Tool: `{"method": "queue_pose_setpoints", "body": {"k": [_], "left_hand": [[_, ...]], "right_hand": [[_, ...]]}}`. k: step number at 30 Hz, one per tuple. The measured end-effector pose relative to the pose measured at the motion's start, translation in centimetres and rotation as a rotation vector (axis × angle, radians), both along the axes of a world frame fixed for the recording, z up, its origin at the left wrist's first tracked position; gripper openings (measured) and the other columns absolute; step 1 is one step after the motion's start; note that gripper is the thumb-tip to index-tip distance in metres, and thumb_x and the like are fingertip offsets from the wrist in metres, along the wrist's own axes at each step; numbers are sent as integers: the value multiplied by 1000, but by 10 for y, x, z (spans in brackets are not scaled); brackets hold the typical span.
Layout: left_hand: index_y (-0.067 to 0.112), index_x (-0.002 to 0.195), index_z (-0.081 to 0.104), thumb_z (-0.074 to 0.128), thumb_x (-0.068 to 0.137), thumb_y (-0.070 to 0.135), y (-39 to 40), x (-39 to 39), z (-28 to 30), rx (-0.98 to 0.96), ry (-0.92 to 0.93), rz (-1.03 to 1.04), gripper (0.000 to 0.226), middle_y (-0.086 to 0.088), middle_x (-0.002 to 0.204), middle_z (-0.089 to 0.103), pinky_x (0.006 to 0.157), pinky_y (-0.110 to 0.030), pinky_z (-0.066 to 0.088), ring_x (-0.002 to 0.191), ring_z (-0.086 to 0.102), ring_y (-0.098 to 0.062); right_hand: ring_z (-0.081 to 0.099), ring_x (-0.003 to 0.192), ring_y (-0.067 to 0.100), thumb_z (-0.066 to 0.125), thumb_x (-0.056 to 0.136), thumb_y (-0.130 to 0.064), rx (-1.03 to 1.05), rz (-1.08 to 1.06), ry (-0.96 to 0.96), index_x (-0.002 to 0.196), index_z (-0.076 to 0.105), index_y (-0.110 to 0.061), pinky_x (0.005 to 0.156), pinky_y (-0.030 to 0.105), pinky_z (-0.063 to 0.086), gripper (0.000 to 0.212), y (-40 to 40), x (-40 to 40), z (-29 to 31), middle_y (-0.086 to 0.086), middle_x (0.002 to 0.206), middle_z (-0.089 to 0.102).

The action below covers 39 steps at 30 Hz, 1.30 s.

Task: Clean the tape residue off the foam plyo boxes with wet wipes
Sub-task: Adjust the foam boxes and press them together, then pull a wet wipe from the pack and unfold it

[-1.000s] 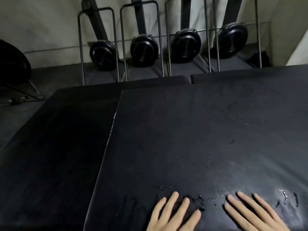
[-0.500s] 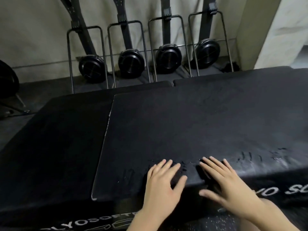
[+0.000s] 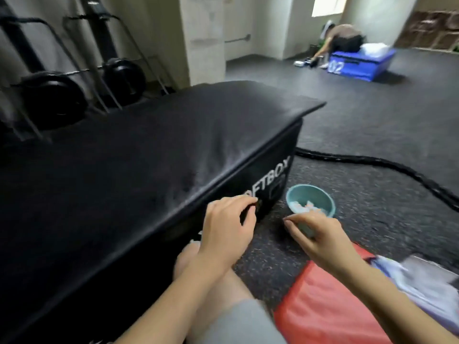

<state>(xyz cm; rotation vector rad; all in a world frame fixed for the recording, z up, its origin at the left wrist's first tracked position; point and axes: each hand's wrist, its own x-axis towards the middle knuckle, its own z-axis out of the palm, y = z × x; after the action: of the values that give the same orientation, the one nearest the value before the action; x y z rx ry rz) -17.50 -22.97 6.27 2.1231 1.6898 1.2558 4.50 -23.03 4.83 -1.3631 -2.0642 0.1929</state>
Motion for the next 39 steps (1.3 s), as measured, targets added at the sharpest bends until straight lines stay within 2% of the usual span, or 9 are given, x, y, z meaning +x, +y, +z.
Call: {"method": "queue_pose_setpoints", "body": {"k": [3, 6, 9, 11, 16, 22, 26, 32, 39], "left_hand": [[26, 107, 75, 61, 88, 27, 9, 96, -19, -116, 26, -199, 24, 11, 105, 74, 89, -40, 53, 98, 66, -9], [26, 110, 73, 58, 87, 32, 4, 175, -42, -246, 95, -375, 28, 9, 109, 74, 90, -40, 52, 101, 67, -16], [27, 109, 72, 59, 87, 31, -6, 228, -63, -330, 126, -493, 26, 6, 108, 74, 87, -39, 53, 100, 66, -20], [27, 111, 71, 60, 87, 29, -7, 255, -74, -390, 154, -542, 26, 4, 108, 73, 86, -38, 51, 102, 65, -22], [26, 122, 68, 54, 84, 31, -1, 296, -95, -508, 203, -610, 41, 3, 120, 70, 97, -38, 47, 112, 62, -21], [27, 121, 68, 60, 88, 28, 9, 337, -110, -551, 221, -653, 34, 4, 117, 71, 97, -39, 47, 112, 62, -22], [28, 125, 64, 64, 91, 28, 9, 354, -117, -543, 250, -669, 34, 1, 111, 70, 90, -40, 48, 107, 61, -25], [33, 140, 48, 63, 90, 30, 8, 366, -125, -541, 197, -678, 52, -3, 115, 67, 92, -42, 47, 107, 59, -26], [39, 138, 45, 60, 87, 49, 12, 361, -123, -595, 133, -716, 55, 8, 123, 66, 93, -41, 49, 109, 61, -21]], "right_hand": [[71, 78, 18, 66, 86, -33, -60, -224, -14, 91, 77, -27, 68, 35, 58, 14, -28, 80, -30, -11, 84, 75], [71, 81, 23, 54, 86, -45, -131, -440, -20, 91, 77, -28, 69, 39, 56, 29, -55, 151, -65, -6, 85, 75], [69, 83, 21, 54, 87, -36, -56, -509, -18, 91, 77, -18, 74, 32, 45, 30, -79, 199, -88, -2, 90, 76], [66, 89, 18, 56, 90, -32, 12, -550, -19, 97, 77, -14, 78, 32, 45, 29, -91, 224, -99, -3, 97, 76], [64, 101, 26, 62, 91, -35, 63, -679, 2, 106, 76, -13, 89, 45, 50, 30, -103, 263, -131, 1, 111, 72], [62, 106, 26, 63, 88, -41, -20, -740, -11, 113, 73, -13, 91, 42, 48, 39, -97, 284, -155, 3, 115, 70], [59, 86, 24, 58, 89, -45, -88, -776, 18, 113, 70, -17, 78, 36, 40, 39, -90, 283, -161, -5, 92, 67], [59, 93, 19, 71, 88, -15, 70, -684, 217, 99, 75, -12, 87, 30, 46, 13, -92, 276, -136, -1, 97, 69], [64, 100, 15, 67, 88, -2, 185, -607, 404, 97, 74, -6, 91, 28, 50, 12, -83, 266, -87, 0, 99, 67]]}}
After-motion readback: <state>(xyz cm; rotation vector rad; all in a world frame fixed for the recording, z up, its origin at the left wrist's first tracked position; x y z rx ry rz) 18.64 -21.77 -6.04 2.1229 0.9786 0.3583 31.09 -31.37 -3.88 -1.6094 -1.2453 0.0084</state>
